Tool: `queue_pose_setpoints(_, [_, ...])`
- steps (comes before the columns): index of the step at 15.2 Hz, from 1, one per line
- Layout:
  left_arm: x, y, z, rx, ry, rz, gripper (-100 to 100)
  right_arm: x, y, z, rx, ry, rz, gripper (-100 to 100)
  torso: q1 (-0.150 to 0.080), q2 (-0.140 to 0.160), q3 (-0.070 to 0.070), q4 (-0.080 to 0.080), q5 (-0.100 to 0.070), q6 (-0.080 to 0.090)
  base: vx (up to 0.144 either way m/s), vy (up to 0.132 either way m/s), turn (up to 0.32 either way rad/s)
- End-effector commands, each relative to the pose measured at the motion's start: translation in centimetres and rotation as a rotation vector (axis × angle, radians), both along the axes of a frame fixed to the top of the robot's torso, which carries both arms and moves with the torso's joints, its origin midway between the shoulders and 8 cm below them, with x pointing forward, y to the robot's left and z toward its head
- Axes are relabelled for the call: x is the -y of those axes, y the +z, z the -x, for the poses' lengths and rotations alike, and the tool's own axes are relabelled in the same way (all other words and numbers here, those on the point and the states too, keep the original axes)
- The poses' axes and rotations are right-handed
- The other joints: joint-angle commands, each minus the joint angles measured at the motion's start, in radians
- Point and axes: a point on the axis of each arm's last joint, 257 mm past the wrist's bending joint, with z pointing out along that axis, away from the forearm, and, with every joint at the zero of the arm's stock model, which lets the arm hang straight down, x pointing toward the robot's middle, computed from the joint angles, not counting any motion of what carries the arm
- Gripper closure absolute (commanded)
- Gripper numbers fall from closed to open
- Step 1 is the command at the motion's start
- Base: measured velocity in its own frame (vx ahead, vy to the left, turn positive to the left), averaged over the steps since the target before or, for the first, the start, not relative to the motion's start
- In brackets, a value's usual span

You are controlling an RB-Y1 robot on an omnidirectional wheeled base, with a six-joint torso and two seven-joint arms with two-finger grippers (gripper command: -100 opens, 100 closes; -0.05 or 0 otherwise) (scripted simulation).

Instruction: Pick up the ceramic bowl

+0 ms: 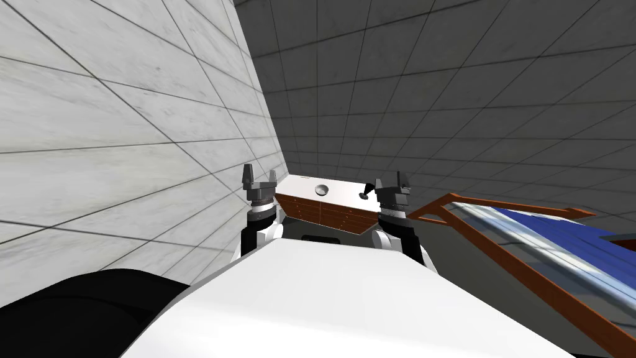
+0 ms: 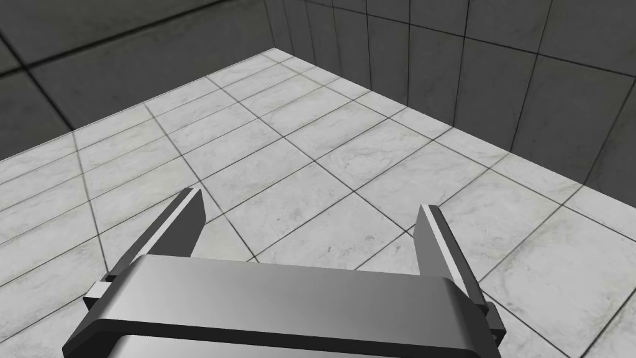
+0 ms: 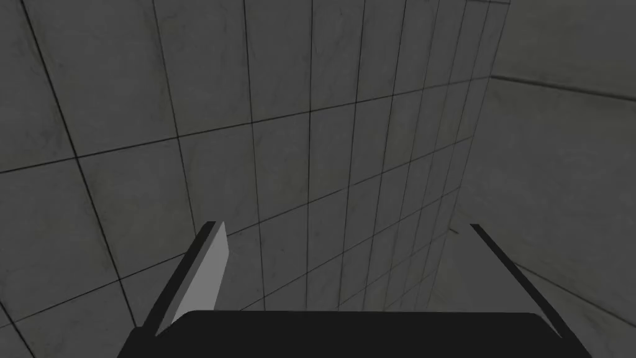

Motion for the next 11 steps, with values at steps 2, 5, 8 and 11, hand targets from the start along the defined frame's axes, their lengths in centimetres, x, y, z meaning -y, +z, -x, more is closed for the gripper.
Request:
queue_pose_setpoints(2, [0.0, 0.0, 0.0, 0.000, 0.000, 0.000, 0, -0.3, -1.1, -0.4, -0.042, 0.006, 0.061, -100, 0.000, 0.000, 0.000, 0.000, 0.000, 0.000, 0.002, 0.019, 0.083])
queue_pose_setpoints(5, [0.0, 0.0, 0.0, 0.000, 0.000, 0.000, 0, -0.5, -2.8, -0.8, -0.101, 0.006, 0.133, -100, 0.003, 0.000, 0.000, 0.000, 0.001, 0.000, 0.004, 0.044, 0.123])
queue_pose_setpoints(8, [0.0, 0.0, 0.0, 0.000, 0.000, 0.000, 0, -0.5, -4.0, -1.0, -0.139, 0.004, 0.176, -100, 0.003, 0.000, 0.000, 0.000, 0.001, 0.000, 0.008, 0.041, 0.101])
queue_pose_setpoints(11, [0.0, 0.0, 0.0, 0.000, 0.000, 0.000, 0, -0.4, -6.8, -1.4, -0.227, 0.000, 0.274, -100, 0.003, -0.001, 0.000, 0.000, 0.001, 0.000, 0.009, 0.038, 0.153])
